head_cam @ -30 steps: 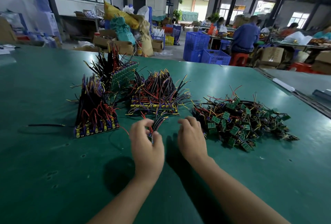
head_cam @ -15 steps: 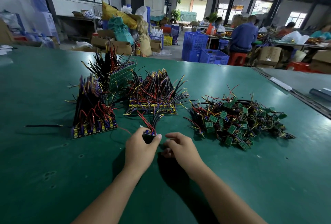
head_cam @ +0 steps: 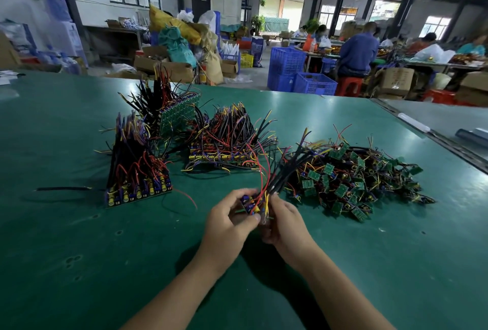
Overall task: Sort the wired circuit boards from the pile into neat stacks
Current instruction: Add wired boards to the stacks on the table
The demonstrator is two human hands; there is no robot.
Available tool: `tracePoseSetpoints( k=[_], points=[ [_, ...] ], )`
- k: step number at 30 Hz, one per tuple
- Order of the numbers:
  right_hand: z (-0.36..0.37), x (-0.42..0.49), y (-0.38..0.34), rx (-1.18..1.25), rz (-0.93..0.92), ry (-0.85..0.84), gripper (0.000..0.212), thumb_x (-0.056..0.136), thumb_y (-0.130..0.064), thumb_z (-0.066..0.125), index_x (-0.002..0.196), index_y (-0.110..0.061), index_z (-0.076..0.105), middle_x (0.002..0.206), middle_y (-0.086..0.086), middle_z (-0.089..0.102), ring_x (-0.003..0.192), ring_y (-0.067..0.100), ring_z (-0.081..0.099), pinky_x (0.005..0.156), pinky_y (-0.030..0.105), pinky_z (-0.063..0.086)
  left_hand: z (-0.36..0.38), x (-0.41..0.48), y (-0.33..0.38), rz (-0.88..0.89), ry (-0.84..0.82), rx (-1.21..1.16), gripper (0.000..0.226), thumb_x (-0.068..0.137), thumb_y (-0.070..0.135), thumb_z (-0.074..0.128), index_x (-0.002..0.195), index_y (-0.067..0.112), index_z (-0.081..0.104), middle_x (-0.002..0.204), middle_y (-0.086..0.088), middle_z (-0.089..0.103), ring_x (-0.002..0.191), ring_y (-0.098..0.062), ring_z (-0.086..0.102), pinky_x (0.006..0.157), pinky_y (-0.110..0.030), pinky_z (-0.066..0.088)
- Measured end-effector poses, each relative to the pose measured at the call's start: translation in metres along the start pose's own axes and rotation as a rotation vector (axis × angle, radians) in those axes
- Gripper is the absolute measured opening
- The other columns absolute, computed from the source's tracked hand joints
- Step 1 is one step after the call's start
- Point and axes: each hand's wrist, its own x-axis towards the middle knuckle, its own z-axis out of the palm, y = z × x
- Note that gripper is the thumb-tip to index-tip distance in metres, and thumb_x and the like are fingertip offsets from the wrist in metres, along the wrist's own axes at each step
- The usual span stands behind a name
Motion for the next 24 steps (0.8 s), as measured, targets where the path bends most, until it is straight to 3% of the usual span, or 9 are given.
tracePoseSetpoints(
  k=[5,9,10,13,15,17,19,22,24],
  points=[
    [0.001,0.003,0.004,-0.086,-0.125,0.082,0.043,0.104,-0.026,0.041,0.065,-0.018,0.057,0.053,0.003,0.047,0.04,0.011,0.038,0.041,0.019,0.029,0.0,0.004,-0.005,-0.065,-0.06,-0.112,0.052,0.069,0.005,0.054,0.119,0.015,0.061,0.11,-0.001,0.068,0.094,-0.009,0.064,0.082,-0.023,0.052],
    [-0.001,-0.001,0.003,-0.176,-0.166,0.098,0.048,0.104,-0.022,0.038,0.059,-0.016,0.053,0.052,0.01,0.046,0.041,0.014,0.036,0.041,0.022,0.028,0.002,0.008,-0.01,-0.143,0.067,-0.157,0.022,0.086,0.018,0.055,0.106,0.013,0.061,0.103,-0.019,0.064,0.091,-0.031,0.06,0.084,-0.046,0.047],
    [0.0,-0.001,0.003,-0.212,-0.179,0.109,0.049,0.103,-0.019,0.039,0.056,-0.017,0.051,0.05,0.009,0.044,0.041,0.015,0.035,0.04,0.022,0.028,0.002,0.009,-0.012,-0.156,0.09,-0.149,0.012,0.094,0.019,0.053,0.098,0.013,0.063,0.093,-0.016,0.066,0.084,-0.029,0.06,0.079,-0.045,0.046],
    [0.004,-0.002,0.004,-0.239,-0.198,0.152,0.046,0.103,-0.016,0.044,0.057,-0.018,0.044,0.047,0.001,0.036,0.041,0.014,0.031,0.04,0.021,0.023,0.003,0.01,-0.014,-0.166,0.1,-0.079,0.036,0.1,0.026,0.044,0.072,0.022,0.067,0.066,0.008,0.061,0.063,-0.006,0.054,0.064,-0.025,0.042],
    [0.006,0.0,0.006,-0.253,-0.176,0.167,0.038,0.102,-0.014,0.045,0.064,-0.014,0.041,0.048,-0.001,0.033,0.043,0.014,0.028,0.041,0.022,0.021,0.004,0.009,-0.012,-0.156,0.086,-0.061,0.038,0.097,0.032,0.047,0.071,0.014,0.068,0.064,0.004,0.06,0.061,-0.007,0.052,0.059,-0.018,0.041],
    [0.005,0.002,0.007,-0.25,-0.155,0.165,0.031,0.1,-0.008,0.043,0.069,-0.013,0.043,0.048,-0.001,0.034,0.042,0.013,0.028,0.041,0.02,0.021,0.005,0.008,-0.01,-0.143,0.072,-0.076,0.05,0.09,0.04,0.052,0.076,-0.009,0.056,0.068,-0.009,0.049,0.065,-0.017,0.043,0.06,-0.027,0.037],
    [0.004,0.002,0.008,-0.237,-0.152,0.151,0.029,0.1,-0.006,0.042,0.071,-0.013,0.044,0.045,-0.003,0.037,0.039,0.011,0.029,0.04,0.02,0.022,0.005,0.007,-0.008,-0.141,0.066,-0.078,0.058,0.086,0.044,0.055,0.075,-0.013,0.045,0.068,-0.009,0.04,0.062,-0.02,0.033,0.057,-0.035,0.027],
    [0.004,0.001,0.008,-0.176,-0.132,0.127,0.033,0.101,-0.013,0.046,0.069,-0.014,0.041,0.044,-0.003,0.036,0.037,0.01,0.029,0.04,0.02,0.021,0.005,0.007,-0.006,-0.148,0.038,-0.061,0.052,0.082,0.045,0.054,0.065,-0.003,0.046,0.054,-0.008,0.032,0.045,-0.013,0.028,0.044,-0.024,0.022],
    [0.004,0.001,0.007,-0.136,-0.112,0.108,0.032,0.097,-0.02,0.055,0.068,-0.014,0.042,0.047,-0.001,0.032,0.039,0.012,0.026,0.039,0.018,0.02,0.006,0.007,-0.007,-0.154,-0.022,-0.102,0.037,0.09,0.033,0.053,0.057,0.015,0.054,0.045,0.007,0.036,0.037,-0.002,0.029,0.038,-0.014,0.025]
  ],
)
